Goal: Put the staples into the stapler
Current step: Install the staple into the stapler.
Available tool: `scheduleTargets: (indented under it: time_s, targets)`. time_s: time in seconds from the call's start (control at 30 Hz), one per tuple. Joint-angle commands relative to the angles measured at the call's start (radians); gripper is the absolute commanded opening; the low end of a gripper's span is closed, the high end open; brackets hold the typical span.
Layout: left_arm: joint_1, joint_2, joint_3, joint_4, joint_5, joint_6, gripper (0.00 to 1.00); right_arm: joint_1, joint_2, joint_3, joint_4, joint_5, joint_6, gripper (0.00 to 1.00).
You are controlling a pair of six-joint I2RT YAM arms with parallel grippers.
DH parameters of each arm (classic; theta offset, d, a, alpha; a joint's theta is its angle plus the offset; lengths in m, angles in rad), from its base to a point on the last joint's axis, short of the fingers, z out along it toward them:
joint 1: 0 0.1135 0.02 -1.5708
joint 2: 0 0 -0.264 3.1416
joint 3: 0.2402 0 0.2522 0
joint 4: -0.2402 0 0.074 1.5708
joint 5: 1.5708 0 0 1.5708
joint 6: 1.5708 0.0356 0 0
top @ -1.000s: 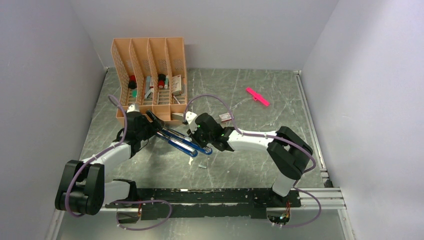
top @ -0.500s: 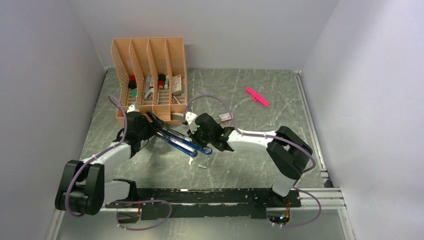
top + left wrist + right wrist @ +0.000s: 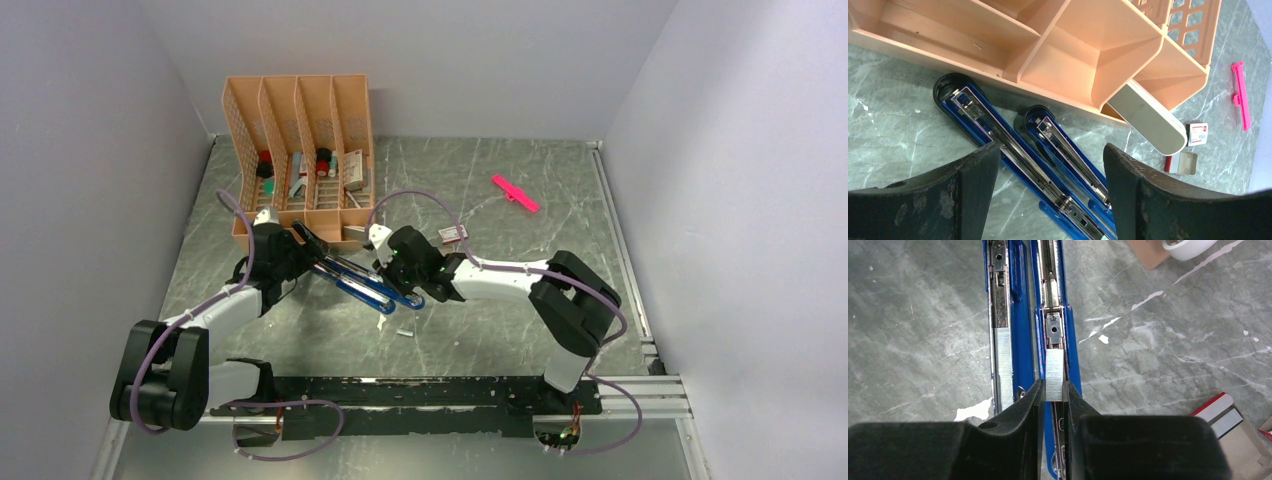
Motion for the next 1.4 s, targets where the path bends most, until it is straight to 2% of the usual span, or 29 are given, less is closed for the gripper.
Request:
scheduleTargets:
  time_s: [0.0,1.17,1.37]
  targets:
    - [-0.012,-0.002,0.006,0.032,0.023,0.005,0.8,0.005,0.022,0.023,-0.042,-0.003,-0.016,0.0]
    - [-0.012,-0.004,0.005,0.029,0.02,0.007,0.8,0.006,0.098,0.142,-0.212,-0.016,-0.098,0.0]
    - [-0.012,-0.004,0.005,0.029,0.019,0.006,0.8,0.005,0.098,0.136,-0.205,-0.018,-0.095,0.13]
